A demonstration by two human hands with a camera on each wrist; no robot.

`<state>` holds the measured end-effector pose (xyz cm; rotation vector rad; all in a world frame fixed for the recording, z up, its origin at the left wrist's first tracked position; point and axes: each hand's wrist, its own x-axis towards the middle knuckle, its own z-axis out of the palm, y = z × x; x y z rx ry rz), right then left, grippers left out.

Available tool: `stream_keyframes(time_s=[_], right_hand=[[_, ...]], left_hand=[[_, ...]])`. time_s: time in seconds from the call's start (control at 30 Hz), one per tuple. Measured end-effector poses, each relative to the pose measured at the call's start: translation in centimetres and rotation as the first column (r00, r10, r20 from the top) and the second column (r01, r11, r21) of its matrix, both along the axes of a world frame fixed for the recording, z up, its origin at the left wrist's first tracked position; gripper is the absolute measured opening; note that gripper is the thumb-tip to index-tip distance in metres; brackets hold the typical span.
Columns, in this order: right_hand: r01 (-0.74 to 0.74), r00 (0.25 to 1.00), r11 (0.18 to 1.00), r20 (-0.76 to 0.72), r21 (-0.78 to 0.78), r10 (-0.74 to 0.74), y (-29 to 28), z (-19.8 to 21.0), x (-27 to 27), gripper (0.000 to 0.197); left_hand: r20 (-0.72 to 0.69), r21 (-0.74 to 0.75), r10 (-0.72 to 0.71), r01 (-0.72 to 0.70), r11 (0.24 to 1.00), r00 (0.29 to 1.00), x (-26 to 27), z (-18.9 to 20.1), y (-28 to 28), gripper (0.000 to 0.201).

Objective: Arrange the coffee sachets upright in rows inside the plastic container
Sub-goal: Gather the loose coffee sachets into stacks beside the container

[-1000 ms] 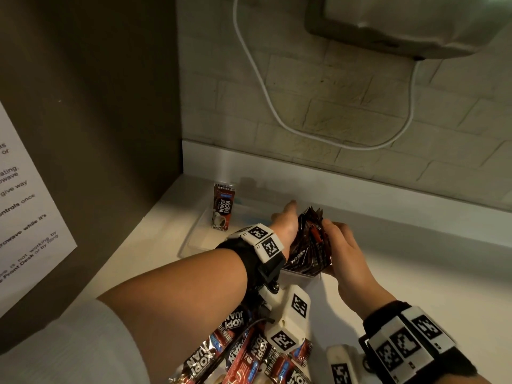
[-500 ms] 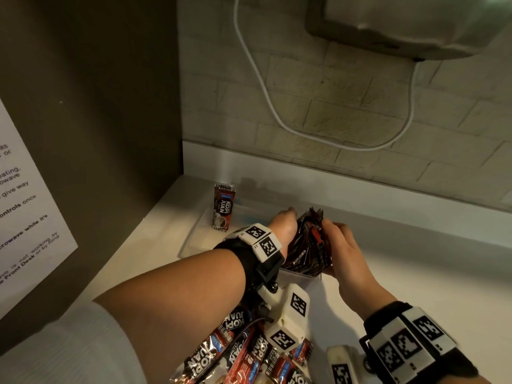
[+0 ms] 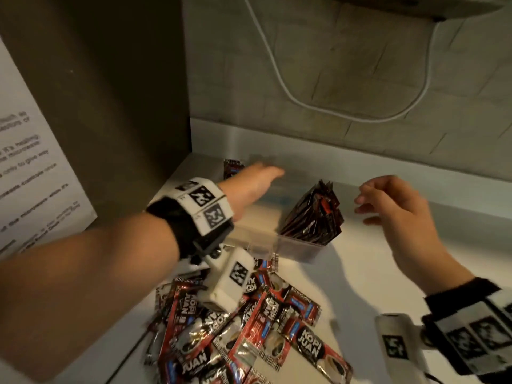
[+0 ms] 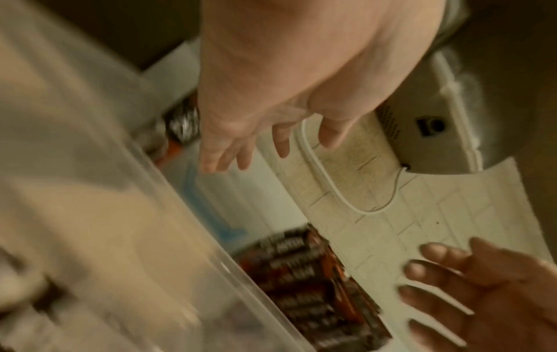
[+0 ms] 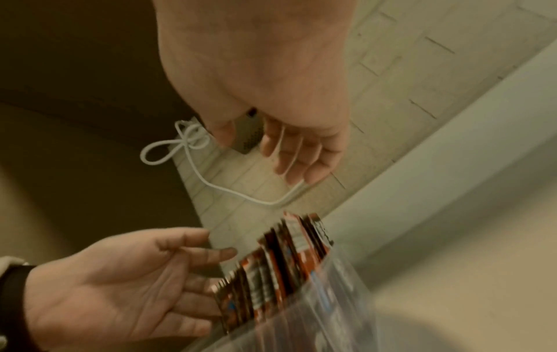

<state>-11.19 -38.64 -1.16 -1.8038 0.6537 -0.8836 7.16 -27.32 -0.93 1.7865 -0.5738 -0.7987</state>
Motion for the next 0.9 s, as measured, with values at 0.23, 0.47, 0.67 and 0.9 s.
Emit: stream_keyframes(time_s=[0.23,0.47,0.67,0.9], right_hand=[[-0.705,0.495,0.702,-0.781,-0.103,0.382,3.7,-0.8,-2.1,0.019],[-0.761,0.245,0.627,-0.969,-0.169,0.037,6.2,-5.0,-1.4,0.059],[-0.773,0.225,0.618,-0.972,-0.140,0.062,6.3,-5.6,-1.9,0.039],[-0.735,0.257,0.675,-0.949,-0.071,0.180,5.3,-5.4,-2.8,0.028]], left_hand=[[0.310,0.150,-0.043,-0.005,0.989,0.950,1.2,-0.4,9.4,0.021],[0.297,0.575,-0.399,0.171,0.800,0.868,-2.1,-3.0,16.4,0.029],[0.444,0.713,-0.601,0.144,0.686,0.664,-5.1,-4.4,16.9,0.039],[0.513,0.697,-0.652,0.173,0.696,0.558,-7.4,-5.5,13.2,0.045]])
